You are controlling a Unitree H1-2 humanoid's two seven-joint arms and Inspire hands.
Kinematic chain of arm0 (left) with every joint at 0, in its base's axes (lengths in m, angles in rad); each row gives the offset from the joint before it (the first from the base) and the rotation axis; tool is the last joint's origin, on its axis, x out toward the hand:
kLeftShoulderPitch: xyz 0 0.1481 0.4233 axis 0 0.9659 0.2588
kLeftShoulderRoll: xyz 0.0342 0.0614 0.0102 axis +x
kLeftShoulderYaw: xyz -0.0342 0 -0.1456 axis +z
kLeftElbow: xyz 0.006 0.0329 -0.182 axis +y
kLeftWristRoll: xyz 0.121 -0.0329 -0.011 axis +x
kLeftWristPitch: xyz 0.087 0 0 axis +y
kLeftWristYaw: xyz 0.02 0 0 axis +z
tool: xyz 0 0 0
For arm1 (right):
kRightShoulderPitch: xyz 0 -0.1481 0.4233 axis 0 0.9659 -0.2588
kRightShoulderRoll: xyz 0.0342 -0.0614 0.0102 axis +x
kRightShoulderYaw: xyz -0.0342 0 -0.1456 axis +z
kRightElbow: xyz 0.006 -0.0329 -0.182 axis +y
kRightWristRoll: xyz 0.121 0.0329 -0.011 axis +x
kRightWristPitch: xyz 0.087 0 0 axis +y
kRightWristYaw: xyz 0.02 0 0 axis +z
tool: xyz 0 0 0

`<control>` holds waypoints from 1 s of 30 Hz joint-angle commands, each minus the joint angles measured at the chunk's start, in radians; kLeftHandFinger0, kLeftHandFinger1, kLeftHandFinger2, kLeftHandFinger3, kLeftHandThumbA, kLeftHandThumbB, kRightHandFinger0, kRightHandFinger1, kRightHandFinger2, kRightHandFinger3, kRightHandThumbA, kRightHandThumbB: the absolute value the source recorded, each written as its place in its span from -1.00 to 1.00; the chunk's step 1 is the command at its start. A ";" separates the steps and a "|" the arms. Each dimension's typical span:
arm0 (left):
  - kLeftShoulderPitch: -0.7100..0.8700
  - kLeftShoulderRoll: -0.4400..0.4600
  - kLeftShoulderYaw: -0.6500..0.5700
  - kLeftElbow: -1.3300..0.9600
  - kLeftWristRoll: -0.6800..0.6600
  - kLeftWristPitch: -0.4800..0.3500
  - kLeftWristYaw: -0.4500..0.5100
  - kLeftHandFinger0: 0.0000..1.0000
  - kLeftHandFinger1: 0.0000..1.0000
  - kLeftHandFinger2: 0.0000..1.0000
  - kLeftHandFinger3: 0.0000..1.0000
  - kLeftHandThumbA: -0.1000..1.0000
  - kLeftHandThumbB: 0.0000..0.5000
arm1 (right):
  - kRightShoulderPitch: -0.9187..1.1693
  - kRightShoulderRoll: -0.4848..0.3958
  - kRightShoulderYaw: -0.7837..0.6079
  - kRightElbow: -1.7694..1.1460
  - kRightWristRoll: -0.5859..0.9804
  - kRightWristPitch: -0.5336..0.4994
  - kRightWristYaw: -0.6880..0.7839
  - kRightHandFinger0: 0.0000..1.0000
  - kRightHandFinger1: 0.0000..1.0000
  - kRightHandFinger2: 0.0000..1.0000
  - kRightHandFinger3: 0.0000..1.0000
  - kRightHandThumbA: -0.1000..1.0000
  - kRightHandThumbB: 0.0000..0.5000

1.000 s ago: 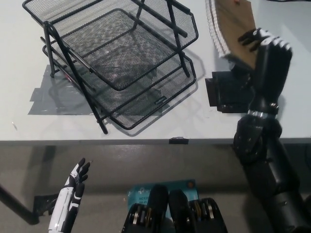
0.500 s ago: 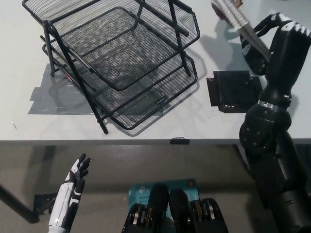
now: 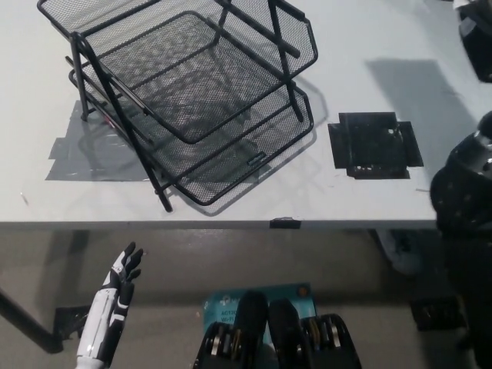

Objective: A person hands a notebook to the robot and the robot grabs it with its right hand and places it in the file tray kept in the centre of the desk infront of it.

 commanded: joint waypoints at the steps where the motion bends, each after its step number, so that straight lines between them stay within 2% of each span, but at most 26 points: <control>1: -0.017 0.011 0.002 -0.007 -0.011 -0.029 0.008 0.96 1.00 1.00 1.00 1.00 0.37 | -0.128 -0.035 0.035 -0.114 -0.115 -0.014 0.021 -1.00 -1.00 -1.00 -0.85 0.37 -1.00; 5: -0.015 0.012 0.002 -0.008 -0.019 -0.027 0.004 1.00 1.00 1.00 1.00 1.00 0.32 | -0.149 -0.048 0.096 -0.092 -0.143 -0.067 0.028 -1.00 -1.00 -1.00 -0.87 0.30 -1.00; 7: -0.020 0.012 0.000 0.000 -0.024 -0.041 0.002 1.00 1.00 1.00 1.00 1.00 0.33 | -0.153 -0.056 0.141 -0.061 -0.170 -0.090 0.030 -1.00 -1.00 -1.00 -0.78 0.45 -1.00; 8: -0.020 0.012 0.000 0.002 -0.024 -0.044 0.002 1.00 1.00 1.00 1.00 1.00 0.33 | -0.153 -0.059 0.148 -0.057 -0.173 -0.094 0.033 -1.00 -1.00 -1.00 -0.81 0.47 -1.00; 9: -0.020 0.012 0.000 0.001 -0.028 -0.039 0.000 1.00 1.00 1.00 1.00 1.00 0.39 | -0.162 -0.066 0.183 -0.032 -0.193 -0.114 0.031 -1.00 -1.00 -0.99 -0.75 0.47 -1.00; 11: -0.020 0.014 -0.001 0.000 -0.023 -0.032 0.001 1.00 1.00 1.00 1.00 1.00 0.42 | -0.172 -0.068 0.217 -0.009 -0.213 -0.125 0.028 -1.00 -1.00 -1.00 -0.81 0.47 -1.00; 12: -0.020 0.014 -0.001 0.000 -0.024 -0.030 0.000 1.00 1.00 1.00 1.00 1.00 0.42 | -0.177 -0.067 0.229 0.000 -0.218 -0.132 0.028 -1.00 -1.00 -0.99 -0.64 0.47 -1.00; 13: -0.021 0.015 -0.002 -0.001 -0.027 -0.028 -0.003 1.00 1.00 1.00 1.00 1.00 0.42 | -0.186 -0.067 0.249 0.016 -0.218 -0.146 0.026 -1.00 -1.00 -1.00 -0.66 0.47 -1.00; 14: -0.022 0.016 -0.003 0.003 -0.027 -0.035 -0.002 1.00 1.00 1.00 1.00 1.00 0.40 | -0.196 -0.060 0.269 0.038 -0.222 -0.155 0.019 -1.00 -1.00 -1.00 -0.89 0.48 -1.00; 15: -0.021 0.018 -0.004 0.005 -0.021 -0.041 0.000 1.00 1.00 1.00 1.00 1.00 0.38 | -0.203 -0.054 0.286 0.052 -0.236 -0.153 0.011 -1.00 -1.00 -1.00 -0.95 0.48 -1.00; 20: -0.028 0.015 -0.009 0.012 -0.016 -0.050 0.004 0.98 1.00 1.00 1.00 1.00 0.36 | -0.240 -0.049 0.359 0.114 -0.285 -0.185 -0.015 -1.00 -1.00 -1.00 -0.92 0.32 -1.00; 23: -0.021 0.017 -0.011 0.005 -0.017 -0.042 0.000 0.97 1.00 1.00 1.00 1.00 0.40 | -0.251 -0.051 0.402 0.160 -0.308 -0.203 -0.019 -1.00 -1.00 -0.95 -0.97 0.32 -1.00; 27: -0.025 0.023 -0.011 0.009 -0.037 -0.049 -0.011 1.00 1.00 1.00 1.00 1.00 0.31 | -0.259 -0.061 0.449 0.220 -0.338 -0.227 -0.051 -1.00 -1.00 -0.98 -0.97 0.34 -1.00; 30: -0.024 0.024 -0.013 0.008 -0.059 -0.041 -0.023 1.00 1.00 1.00 1.00 1.00 0.44 | -0.255 -0.067 0.468 0.240 -0.351 -0.231 -0.056 -1.00 -1.00 -1.00 -0.98 0.30 -1.00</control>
